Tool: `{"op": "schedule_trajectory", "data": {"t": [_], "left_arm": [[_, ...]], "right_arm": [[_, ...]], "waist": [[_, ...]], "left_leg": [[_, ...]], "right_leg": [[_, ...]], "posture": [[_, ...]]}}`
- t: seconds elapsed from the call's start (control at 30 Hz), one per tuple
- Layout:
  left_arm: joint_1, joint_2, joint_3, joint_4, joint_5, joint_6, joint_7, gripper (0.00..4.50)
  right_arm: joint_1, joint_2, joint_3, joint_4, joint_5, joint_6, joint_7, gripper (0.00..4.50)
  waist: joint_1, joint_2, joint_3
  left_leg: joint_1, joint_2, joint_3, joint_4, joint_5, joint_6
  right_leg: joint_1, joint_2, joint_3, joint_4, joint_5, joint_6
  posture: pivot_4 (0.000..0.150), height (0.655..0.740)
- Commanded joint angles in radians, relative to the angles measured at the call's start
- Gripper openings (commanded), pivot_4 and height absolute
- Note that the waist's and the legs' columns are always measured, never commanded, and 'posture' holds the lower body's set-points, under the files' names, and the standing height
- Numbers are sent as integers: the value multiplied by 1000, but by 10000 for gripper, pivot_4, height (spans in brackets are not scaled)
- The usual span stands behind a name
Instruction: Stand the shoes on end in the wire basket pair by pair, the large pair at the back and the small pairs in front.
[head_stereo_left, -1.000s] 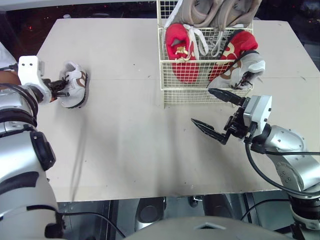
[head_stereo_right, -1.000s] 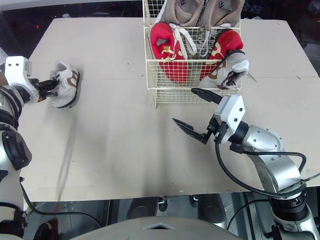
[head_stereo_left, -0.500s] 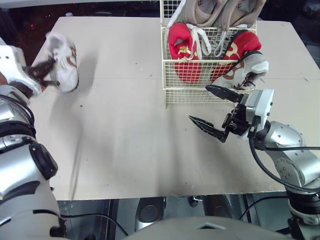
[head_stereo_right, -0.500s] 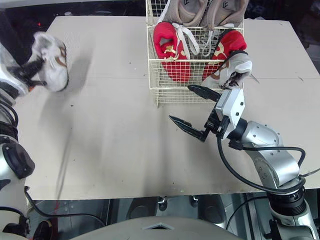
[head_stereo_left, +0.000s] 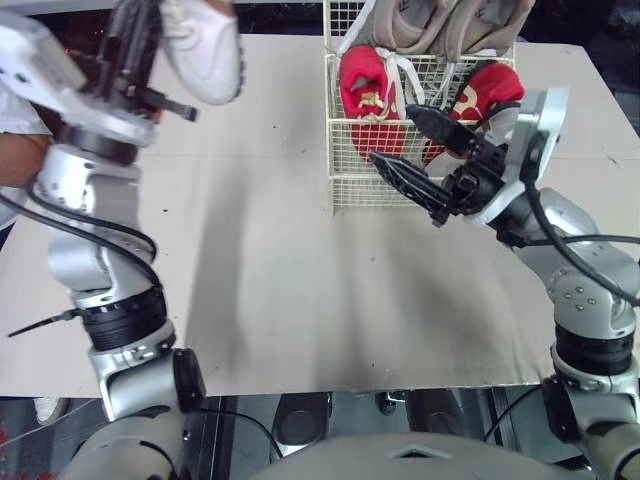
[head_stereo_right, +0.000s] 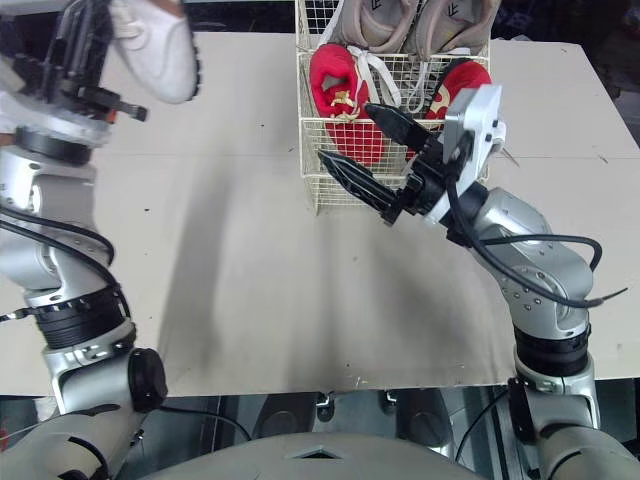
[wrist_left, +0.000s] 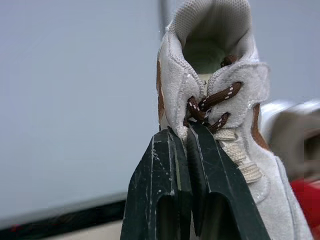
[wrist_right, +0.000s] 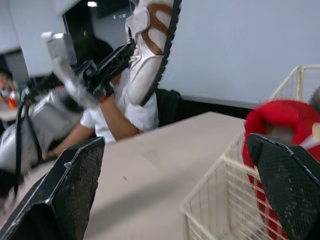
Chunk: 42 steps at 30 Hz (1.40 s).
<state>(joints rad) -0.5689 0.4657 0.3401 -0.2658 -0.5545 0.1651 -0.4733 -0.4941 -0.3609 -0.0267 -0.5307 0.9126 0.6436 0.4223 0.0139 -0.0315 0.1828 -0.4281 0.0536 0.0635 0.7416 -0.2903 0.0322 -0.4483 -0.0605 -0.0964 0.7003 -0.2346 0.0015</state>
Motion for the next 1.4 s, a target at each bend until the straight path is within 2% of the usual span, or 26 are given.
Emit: {"op": "schedule_trajectory", "data": {"t": [0.03, 0.2, 0.27, 0.53, 0.57, 0.6, 0.7, 0.77, 0.8, 0.83, 0.87, 0.9, 1.0, 1.03, 1.13, 1.4], "left_arm": [[-21, -35, -83, -126, 1, 9, 32, 255], [16, -82, -206, -175, 27, 2, -1, 255], [30, -105, -252, -175, 28, -7, -25, 255], [50, -131, -301, -166, 12, -16, -87, 255], [53, -131, -301, -166, 8, -13, -91, 0], [55, -132, -301, -166, 7, -11, -93, 0], [68, -131, -295, -171, -24, 16, -102, 0], [77, -119, -293, -181, -53, 52, -110, 8324], [78, -111, -294, -184, -49, 58, -112, 10649], [76, -109, -288, -186, -48, 65, -102, 16172], [68, -111, -280, -184, -43, 67, -84, 21003], [61, -112, -272, -182, -39, 69, -70, 24068], [37, -105, -250, -178, -49, 93, -47, 40469], [21, -95, -242, -176, -63, 117, -46, 42864], [-9, -66, -239, -170, -79, 175, -50, 42864], [-41, -30, -244, -152, -149, 335, -46, 42864]], "right_arm": [[-59, 37, -57, -9, 116, 57, -120, 45000], [-116, 84, -77, 1, 214, 98, -246, 45000], [-120, 85, -68, 8, 209, 110, -269, 45000], [-128, 95, -64, 15, 211, 127, -336, 45000], [-127, 94, -65, 16, 209, 127, -337, 39535], [-125, 92, -65, 15, 207, 127, -338, 36818], [-116, 87, -66, 10, 203, 125, -333, 22504], [-110, 83, -67, 8, 202, 125, -328, 13065], [-107, 77, -69, 8, 202, 126, -323, 9937], [-102, 70, -70, 7, 199, 127, -317, 4435], [-96, 59, -70, 7, 190, 128, -307, 992], [-91, 48, -69, 7, 180, 127, -297, 866], [-68, 4, -53, 8, 121, 107, -242, 866], [-59, -20, -41, 8, 86, 95, -207, 866], [-46, -47, -18, 14, 25, 67, -144, 866], [-36, -27, 13, 10, -56, 14, -54, 866]], "waist": [[0, 0, 0], [-1, 1, 0], [-1, 1, 0], [-1, 2, 0], [-1, 2, 0], [-1, 2, 0], [-1, 2, 0], [-1, 2, 0], [-1, 2, 0], [-1, 2, 0], [0, 2, 0], [1, 2, 0], [1, 2, 0], [1, 2, 0], [0, 2, 0], [0, 3, 0]], "left_leg": [[0, 0, 0, 0, 0, 0], [1, 0, 1, -1, 0, 0], [1, 0, 1, -1, 0, 0], [0, 0, 0, -1, 0, 0], [0, 0, 0, -2, 0, 0], [0, 0, 0, -2, 0, 0], [0, 0, 0, -2, 0, 0], [0, 0, 0, -2, 0, 0], [0, 1, 0, -2, 0, 0], [0, 1, 0, -2, 0, 0], [0, 0, 0, -2, 0, 0], [0, 0, 0, -2, 0, 0], [-1, 0, -1, -2, 0, 0], [-1, 0, -1, -2, 0, 0], [-1, 0, -1, -2, 0, 0], [0, 1, -1, -3, 0, 0]], "right_leg": [[0, 0, 0, 0, 0, 0], [0, 6, 2, 0, 0, 0], [0, 6, 2, 0, 0, 0], [0, 7, 2, -1, 0, 0], [-1, 7, 2, -1, 0, 0], [-1, 7, 2, -1, 0, 0], [-1, 7, 2, -1, 0, 0], [-1, 7, 2, -2, 0, 0], [-1, 7, 2, -2, 0, 0], [-1, 7, 2, -2, 0, 0], [-1, 7, 2, -2, 0, 0], [-1, 7, 2, -2, 0, 0], [-1, 7, 2, -3, 0, 0], [-1, 7, 2, -3, 0, 0], [0, 7, 2, -3, 0, 0], [-1, 7, 2, -3, 0, 0]], "posture": [[1500, 6860], [1500, 6860], [1500, 6860], [1500, 6860], [1500, 6860], [1500, 6860], [1500, 6860], [1500, 6860], [1500, 6860], [1500, 6860], [1500, 6860], [1500, 6860], [1500, 6860], [1500, 6860], [1500, 6860], [1500, 6860]]}}
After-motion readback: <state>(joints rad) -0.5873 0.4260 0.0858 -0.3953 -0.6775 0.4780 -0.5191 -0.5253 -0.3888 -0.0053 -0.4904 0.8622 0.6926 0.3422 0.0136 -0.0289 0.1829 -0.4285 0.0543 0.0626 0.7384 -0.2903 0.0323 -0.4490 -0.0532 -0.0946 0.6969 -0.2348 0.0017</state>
